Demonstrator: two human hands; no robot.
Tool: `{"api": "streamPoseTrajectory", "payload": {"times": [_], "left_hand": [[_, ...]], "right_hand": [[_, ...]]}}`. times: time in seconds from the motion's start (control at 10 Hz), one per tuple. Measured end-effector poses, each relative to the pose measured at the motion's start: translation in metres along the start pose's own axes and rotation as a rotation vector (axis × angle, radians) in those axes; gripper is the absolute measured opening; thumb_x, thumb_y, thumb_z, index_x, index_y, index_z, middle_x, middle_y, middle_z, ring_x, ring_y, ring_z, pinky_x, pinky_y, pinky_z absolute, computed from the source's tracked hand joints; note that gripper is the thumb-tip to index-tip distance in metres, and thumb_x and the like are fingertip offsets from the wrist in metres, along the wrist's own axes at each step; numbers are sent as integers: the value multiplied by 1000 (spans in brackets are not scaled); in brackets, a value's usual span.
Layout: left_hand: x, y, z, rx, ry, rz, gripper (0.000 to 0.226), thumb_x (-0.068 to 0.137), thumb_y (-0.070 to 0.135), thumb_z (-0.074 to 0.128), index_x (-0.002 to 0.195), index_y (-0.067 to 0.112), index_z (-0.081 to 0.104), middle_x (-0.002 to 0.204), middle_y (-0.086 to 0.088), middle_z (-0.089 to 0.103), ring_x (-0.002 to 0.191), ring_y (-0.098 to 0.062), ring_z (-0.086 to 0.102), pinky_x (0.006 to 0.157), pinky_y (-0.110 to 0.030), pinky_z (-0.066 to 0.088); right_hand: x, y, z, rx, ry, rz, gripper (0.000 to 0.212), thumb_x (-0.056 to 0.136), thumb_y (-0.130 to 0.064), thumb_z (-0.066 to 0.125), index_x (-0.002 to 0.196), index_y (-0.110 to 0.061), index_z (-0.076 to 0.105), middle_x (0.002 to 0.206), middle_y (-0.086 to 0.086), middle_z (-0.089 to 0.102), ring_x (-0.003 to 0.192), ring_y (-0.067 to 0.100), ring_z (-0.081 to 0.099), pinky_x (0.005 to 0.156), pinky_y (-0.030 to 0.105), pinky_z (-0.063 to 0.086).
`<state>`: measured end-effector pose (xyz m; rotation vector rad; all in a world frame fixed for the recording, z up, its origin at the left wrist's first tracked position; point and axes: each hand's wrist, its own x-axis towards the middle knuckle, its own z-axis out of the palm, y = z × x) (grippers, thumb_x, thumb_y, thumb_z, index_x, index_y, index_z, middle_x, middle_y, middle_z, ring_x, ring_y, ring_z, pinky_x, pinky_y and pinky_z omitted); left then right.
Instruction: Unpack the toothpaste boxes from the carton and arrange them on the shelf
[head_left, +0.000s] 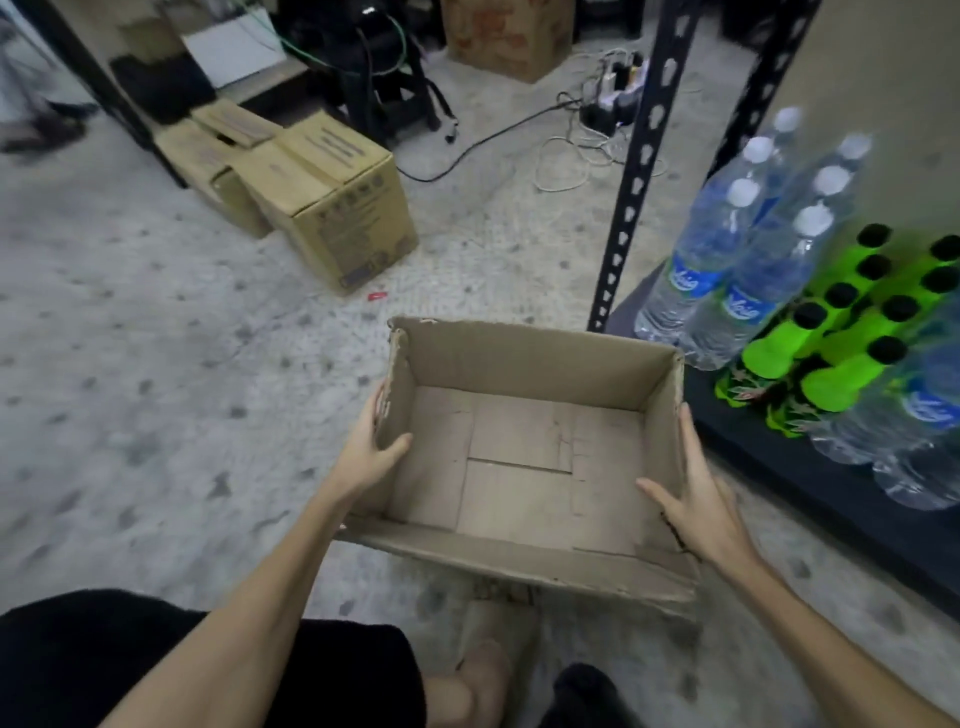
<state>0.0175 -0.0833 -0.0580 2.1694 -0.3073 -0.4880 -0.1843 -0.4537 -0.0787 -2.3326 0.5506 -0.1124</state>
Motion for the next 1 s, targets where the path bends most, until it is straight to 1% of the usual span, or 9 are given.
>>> {"api": "streamPoseTrajectory", "payload": {"times": [0.1,0.2,0.3,0.4,0.5,0.6,0.7,0.8,1.0], "left_hand": [[4,-29,-26,-2,50,-40,86,97,12,64,161,20,7,166,8,10,147,0,15,119,-24,19],[6,-53,-45,-4,106,-88,86,96,11,65,161,17,8,167,4,12,149,-5,16,119,-25,18],[9,-69,-56,-25,161,-123,85,96,11,66,161,16,11,167,1,14,152,-13,18,120,-27,19],[11,-80,-61,-35,186,-160,85,97,15,66,161,20,10,167,4,14,152,-13,18,116,-25,19],[15,-90,-62,-4,178,-171,91,96,16,67,162,23,4,169,5,9,153,-12,15,118,-28,18],[19,-96,-60,38,166,-201,99,94,18,69,162,23,-2,169,3,4,154,-16,13,122,-36,18],[22,-98,-56,244,224,-315,103,89,34,74,161,26,1,163,-17,15,150,-35,18,118,-50,23],[18,-87,-53,367,352,-365,95,85,39,75,158,24,16,152,-24,22,140,-42,21,113,-56,25],[-4,-45,-14,344,611,-168,78,86,28,71,152,14,32,154,-14,28,144,-35,21,115,-56,22]], "right_hand": [[31,-24,31,20,-70,-54,110,87,-39,74,153,-52,-13,157,-21,16,119,46,58,92,47,50],[58,-42,56,31,-149,-53,111,87,-38,75,153,-52,-13,151,27,42,113,53,58,94,56,50],[79,-58,69,27,-197,-53,113,88,-35,76,152,-54,-16,136,40,48,114,56,55,96,57,49],[87,-69,77,23,-229,-69,118,87,-33,78,150,-55,-19,153,28,38,121,49,55,97,52,49],[90,-71,87,105,-266,-66,122,86,-27,79,148,-57,-21,165,-13,3,146,31,34,110,45,37],[91,-73,93,144,-297,-40,125,86,-20,78,146,-59,-24,159,-25,-9,152,24,20,119,47,25],[93,-75,91,61,-270,4,122,88,-25,76,144,-61,-26,165,-14,-1,149,31,29,114,55,33],[89,-75,83,-70,-234,49,116,88,-39,73,147,-56,-25,166,6,21,146,34,34,112,56,36],[70,-77,69,-58,-26,32,103,89,-51,68,158,-38,-7,166,1,20,148,30,17,117,59,21]]}}
